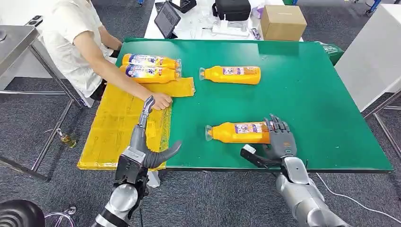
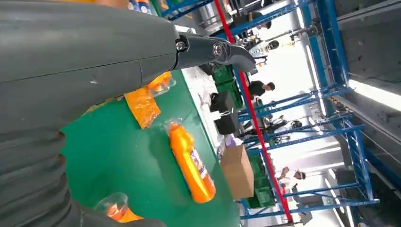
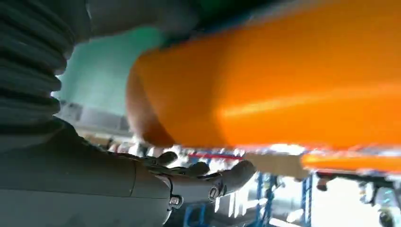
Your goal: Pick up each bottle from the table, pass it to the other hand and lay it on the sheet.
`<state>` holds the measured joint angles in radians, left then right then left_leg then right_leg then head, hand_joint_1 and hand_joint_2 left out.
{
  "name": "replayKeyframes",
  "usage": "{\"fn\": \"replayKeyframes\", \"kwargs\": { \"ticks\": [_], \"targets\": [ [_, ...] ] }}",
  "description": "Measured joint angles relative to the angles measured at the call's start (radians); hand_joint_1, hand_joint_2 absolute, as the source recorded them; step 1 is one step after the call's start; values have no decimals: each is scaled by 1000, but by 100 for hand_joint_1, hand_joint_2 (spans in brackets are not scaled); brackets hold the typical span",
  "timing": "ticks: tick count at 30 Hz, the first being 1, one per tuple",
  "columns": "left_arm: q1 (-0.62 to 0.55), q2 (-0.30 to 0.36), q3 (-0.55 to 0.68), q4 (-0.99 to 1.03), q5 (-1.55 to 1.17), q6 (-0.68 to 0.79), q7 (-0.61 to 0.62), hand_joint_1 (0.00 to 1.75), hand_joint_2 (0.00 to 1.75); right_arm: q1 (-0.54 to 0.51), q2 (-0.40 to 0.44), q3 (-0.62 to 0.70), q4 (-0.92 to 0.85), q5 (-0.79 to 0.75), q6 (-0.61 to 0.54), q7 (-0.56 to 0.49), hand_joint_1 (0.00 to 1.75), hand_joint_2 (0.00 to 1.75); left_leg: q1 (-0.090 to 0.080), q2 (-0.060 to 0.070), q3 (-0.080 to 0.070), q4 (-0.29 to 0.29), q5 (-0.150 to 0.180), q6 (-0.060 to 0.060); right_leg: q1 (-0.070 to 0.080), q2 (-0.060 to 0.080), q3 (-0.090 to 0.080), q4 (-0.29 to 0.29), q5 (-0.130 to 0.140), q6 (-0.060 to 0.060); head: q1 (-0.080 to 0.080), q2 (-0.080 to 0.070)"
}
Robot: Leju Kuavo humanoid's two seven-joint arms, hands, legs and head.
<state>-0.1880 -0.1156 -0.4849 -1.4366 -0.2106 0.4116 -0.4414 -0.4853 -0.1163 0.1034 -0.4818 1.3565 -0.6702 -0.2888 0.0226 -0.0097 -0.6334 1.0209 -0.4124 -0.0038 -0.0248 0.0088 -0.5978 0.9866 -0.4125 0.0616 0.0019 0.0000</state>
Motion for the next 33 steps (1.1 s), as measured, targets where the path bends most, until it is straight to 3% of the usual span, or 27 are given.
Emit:
{"fn": "replayKeyframes", "kwargs": {
  "ticks": [17,23,29,33],
  "targets": [
    [-11,0,-6,0,31,-14,-13,0,175,-11,-14,4,45,-158,36,-95,175,175,0,0,2,0,0,0,0,0,2,0,0,0,0,0],
    [-2,-4,-6,0,148,-51,-14,0,175,12,7,-32,29,-385,71,-288,175,175,0,0,2,0,0,0,0,0,2,0,0,0,0,0],
    [6,-14,-6,4,187,-63,-11,0,175,36,28,-55,-1,-435,89,-321,175,175,0,1,2,0,0,0,0,1,1,0,0,0,0,0],
    [32,-34,6,18,399,-110,47,0,175,91,58,-69,-96,-671,149,-400,175,175,0,0,1,0,0,0,0,0,2,0,0,0,0,0]
  ]
}}
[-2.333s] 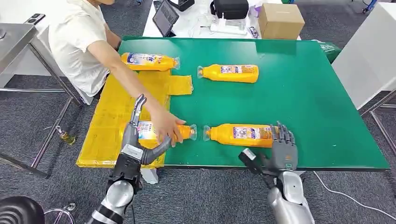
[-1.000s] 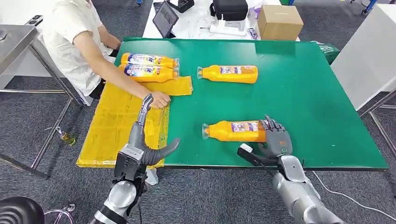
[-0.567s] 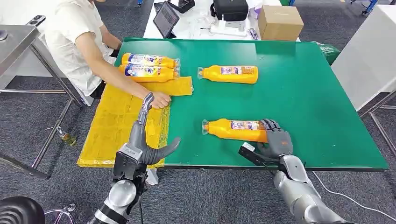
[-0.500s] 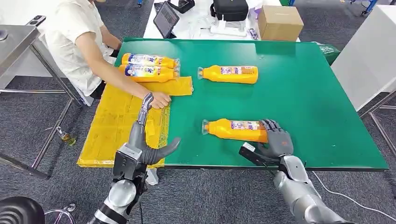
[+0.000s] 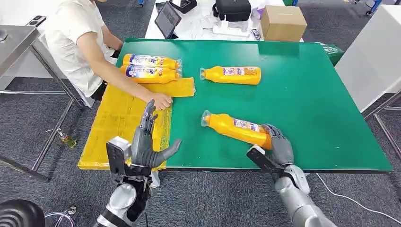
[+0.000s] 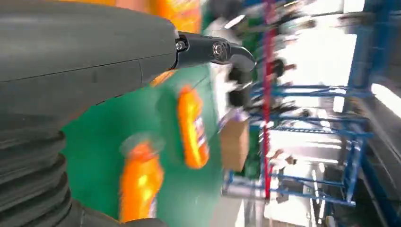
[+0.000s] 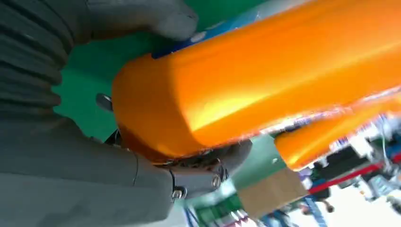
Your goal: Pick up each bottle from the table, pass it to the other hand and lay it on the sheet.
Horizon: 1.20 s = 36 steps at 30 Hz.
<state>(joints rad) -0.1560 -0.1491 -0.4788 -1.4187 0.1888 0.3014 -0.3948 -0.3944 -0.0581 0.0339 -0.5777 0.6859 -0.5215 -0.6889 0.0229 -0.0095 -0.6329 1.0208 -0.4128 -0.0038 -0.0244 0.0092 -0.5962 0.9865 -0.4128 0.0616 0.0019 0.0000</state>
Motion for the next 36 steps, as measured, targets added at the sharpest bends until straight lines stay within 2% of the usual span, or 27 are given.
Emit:
{"fn": "replayKeyframes", "kwargs": {
  "ticks": [7,14,19,23,27,36],
  "targets": [
    [53,-6,1,21,212,-11,14,0,175,152,68,47,-321,-269,54,5,175,175,0,-1,-3,0,0,0,0,0,-3,0,-1,0,0,0],
    [64,-5,1,21,242,-11,24,0,175,211,95,80,-479,-335,57,-5,175,175,0,-1,-6,0,0,0,0,0,-5,0,-1,0,0,0],
    [68,-6,-4,21,252,-11,26,0,175,231,122,94,-518,-385,54,-7,175,175,0,-1,-6,0,0,0,0,0,-5,0,-1,0,0,0],
    [66,-7,-17,21,256,-13,26,0,175,235,145,133,-527,-390,103,-7,175,175,0,0,-6,0,0,0,0,0,-6,1,-1,0,0,0],
    [50,-13,-34,21,264,-39,27,0,175,231,178,230,-516,-363,144,-7,175,175,0,0,-6,0,0,0,0,0,-7,1,-1,0,0,0],
    [13,-20,-51,23,284,-42,39,0,175,211,220,418,-487,-354,102,-7,175,175,0,-1,-6,0,0,0,0,0,-7,1,-1,0,0,0]
  ]
}}
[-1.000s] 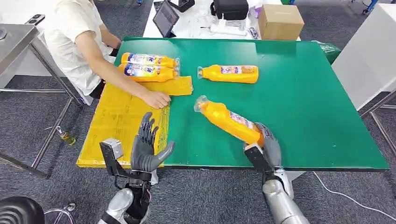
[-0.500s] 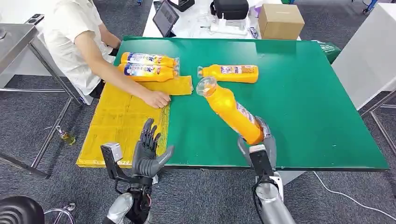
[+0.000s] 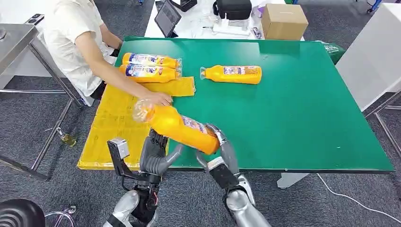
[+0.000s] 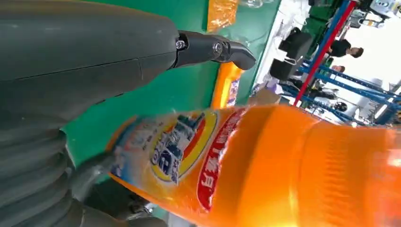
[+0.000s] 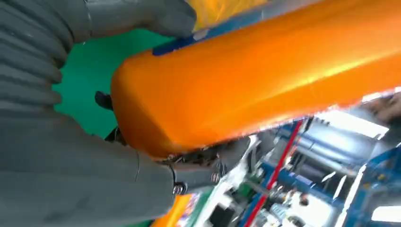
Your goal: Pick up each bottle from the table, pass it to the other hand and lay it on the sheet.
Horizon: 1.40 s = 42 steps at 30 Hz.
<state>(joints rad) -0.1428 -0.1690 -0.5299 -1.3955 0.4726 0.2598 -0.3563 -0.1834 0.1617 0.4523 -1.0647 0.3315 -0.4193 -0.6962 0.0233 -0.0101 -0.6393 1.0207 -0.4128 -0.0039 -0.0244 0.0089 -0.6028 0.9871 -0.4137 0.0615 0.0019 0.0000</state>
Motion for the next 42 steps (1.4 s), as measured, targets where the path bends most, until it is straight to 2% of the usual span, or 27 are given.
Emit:
{"fn": "replayKeyframes", "kwargs": {
  "ticks": [6,12,13,14,16,17,18,20,21,25,28,42],
  "targets": [
    [-22,-5,-1,7,19,0,-1,0,175,-22,14,96,24,-1,-11,0,175,175,0,0,0,0,0,0,0,0,0,0,0,0,0,0],
    [-25,-6,2,8,48,-11,-12,0,175,-36,15,130,43,-19,4,0,175,175,0,0,0,0,0,0,0,0,0,0,0,0,0,0],
    [-25,-7,2,7,57,-13,-17,38,175,-39,16,138,49,-25,10,0,175,175,0,0,0,0,0,0,0,0,0,0,0,0,0,0],
    [-25,-8,3,5,67,-15,-20,175,175,-42,19,147,57,-31,14,0,175,175,0,0,0,0,0,0,0,0,0,0,0,0,0,0],
    [-24,-9,11,-3,92,-21,-22,175,175,-51,24,159,70,-43,18,0,175,175,0,0,0,0,0,0,0,0,-1,0,0,0,0,0],
    [-23,-9,15,-7,101,-25,-24,175,175,-56,27,166,77,-53,22,0,65,175,0,0,0,0,0,0,0,0,-1,0,0,0,0,0],
    [-20,-9,19,-12,109,-30,-28,175,175,-61,29,172,85,-64,28,0,0,175,0,0,0,0,0,0,0,0,-1,0,0,0,0,0],
    [-11,-8,30,-21,128,-44,-34,175,175,-73,32,182,103,-83,55,-3,0,175,0,0,0,0,0,0,0,0,-1,0,0,0,-1,0],
    [-10,-8,37,-23,134,-48,-36,175,175,-76,32,187,111,-84,70,-4,0,0,0,0,0,0,0,0,0,0,-1,0,0,0,0,0],
    [10,-7,77,-53,202,-118,-40,175,175,-79,31,207,142,-113,190,-12,0,0,0,1,0,0,0,0,0,0,-1,0,0,0,0,0],
    [33,-4,106,-80,221,-156,-40,175,175,-78,29,214,142,-133,238,-15,0,0,0,2,0,0,0,0,0,1,-3,0,0,0,0,0],
    [60,-4,138,-125,239,-199,-43,175,175,-60,18,220,117,-157,241,-14,0,0,0,2,0,0,0,0,0,1,-3,0,0,0,0,0]
  ]
}}
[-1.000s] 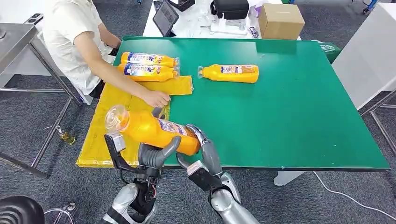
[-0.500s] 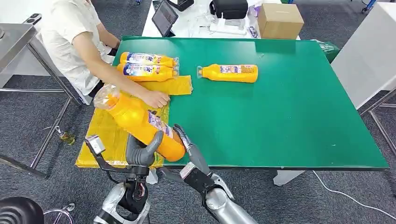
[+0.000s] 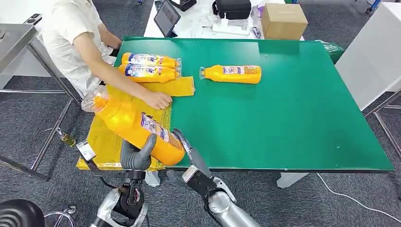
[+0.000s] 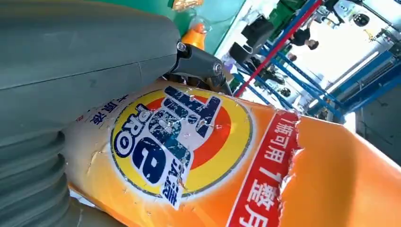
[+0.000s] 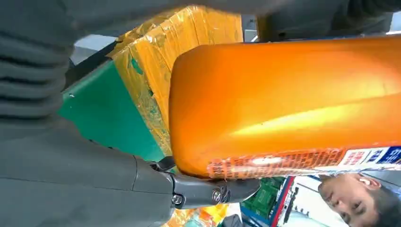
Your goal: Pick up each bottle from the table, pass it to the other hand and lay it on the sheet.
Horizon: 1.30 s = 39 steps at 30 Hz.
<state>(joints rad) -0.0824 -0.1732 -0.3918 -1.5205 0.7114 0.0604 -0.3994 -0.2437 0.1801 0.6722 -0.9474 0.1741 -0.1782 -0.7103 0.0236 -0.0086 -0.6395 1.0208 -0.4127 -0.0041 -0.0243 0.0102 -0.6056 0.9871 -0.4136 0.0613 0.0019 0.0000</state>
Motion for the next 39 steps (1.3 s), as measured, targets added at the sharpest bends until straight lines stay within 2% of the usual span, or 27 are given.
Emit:
{"fn": "replayKeyframes", "kwargs": {
  "ticks": [4,8,10,12,14,15,19,22,25,32,33,35,36,38,39],
  "targets": [
    [10,0,16,-30,-9,-22,-4,175,175,61,-33,0,-90,-26,-11,1,0,0,0,0,-2,0,0,0,0,0,-1,0,0,0,0,0],
    [1,1,40,-47,-94,4,-35,175,175,129,-65,-17,-151,-39,-76,8,0,0,0,-1,-2,0,-1,0,0,-1,-1,0,0,0,0,0],
    [-3,8,48,-47,-202,56,-52,175,175,164,-73,-39,-192,-39,-172,8,0,0,0,-1,-2,0,-1,0,0,-1,-1,0,0,0,0,0],
    [-12,26,48,-42,-402,185,-64,175,175,193,-77,-79,-259,-38,-343,8,0,0,0,-1,-2,0,0,0,0,-1,-1,0,0,0,1,0],
    [-27,50,48,-22,-630,356,-66,175,175,231,-61,-166,-359,34,-486,8,0,0,0,-1,-2,0,0,0,0,-1,-1,0,0,0,0,0],
    [-38,60,50,-5,-716,421,-66,175,175,249,-40,-237,-424,83,-512,8,0,0,0,-1,-2,0,0,0,0,-1,-1,0,0,0,0,0],
    [-99,80,51,63,-913,526,-30,175,175,267,50,-489,-653,177,-521,8,0,0,0,-3,-2,0,1,0,0,-2,0,0,0,0,0,0],
    [-143,90,53,102,-1050,583,14,175,175,266,98,-661,-788,171,-524,8,0,0,0,-2,-2,0,1,0,0,-2,1,0,0,0,1,0],
    [-182,102,56,147,-1190,623,68,175,175,266,122,-757,-856,162,-523,9,0,0,-1,-2,-2,0,1,0,-1,-2,0,0,1,0,0,0],
    [-208,110,58,186,-1281,631,103,175,175,266,136,-794,-877,153,-523,9,0,0,-1,-2,-2,0,1,0,-1,-2,0,0,1,0,0,0],
    [-231,114,65,229,-1370,631,126,175,175,266,143,-809,-882,144,-523,9,0,0,0,-2,-2,0,1,0,0,-2,0,0,1,0,0,0],
    [-323,125,68,389,-1600,605,249,175,175,266,162,-813,-880,144,-522,9,0,0,0,-2,-2,0,1,0,0,-2,0,0,1,0,0,0],
    [-343,126,61,424,-1621,603,272,168,175,266,163,-809,-877,141,-521,9,0,0,0,-2,-2,0,1,0,0,-2,1,1,1,0,1,0],
    [-371,132,48,486,-1690,569,324,169,175,265,168,-798,-868,139,-521,9,0,0,0,-1,-1,0,1,0,0,-2,1,1,1,0,0,0],
    [-388,132,44,519,-1730,536,345,150,175,265,169,-790,-859,139,-521,9,0,0,0,-1,-1,0,1,0,0,-2,1,1,1,0,0,0]
  ]
}}
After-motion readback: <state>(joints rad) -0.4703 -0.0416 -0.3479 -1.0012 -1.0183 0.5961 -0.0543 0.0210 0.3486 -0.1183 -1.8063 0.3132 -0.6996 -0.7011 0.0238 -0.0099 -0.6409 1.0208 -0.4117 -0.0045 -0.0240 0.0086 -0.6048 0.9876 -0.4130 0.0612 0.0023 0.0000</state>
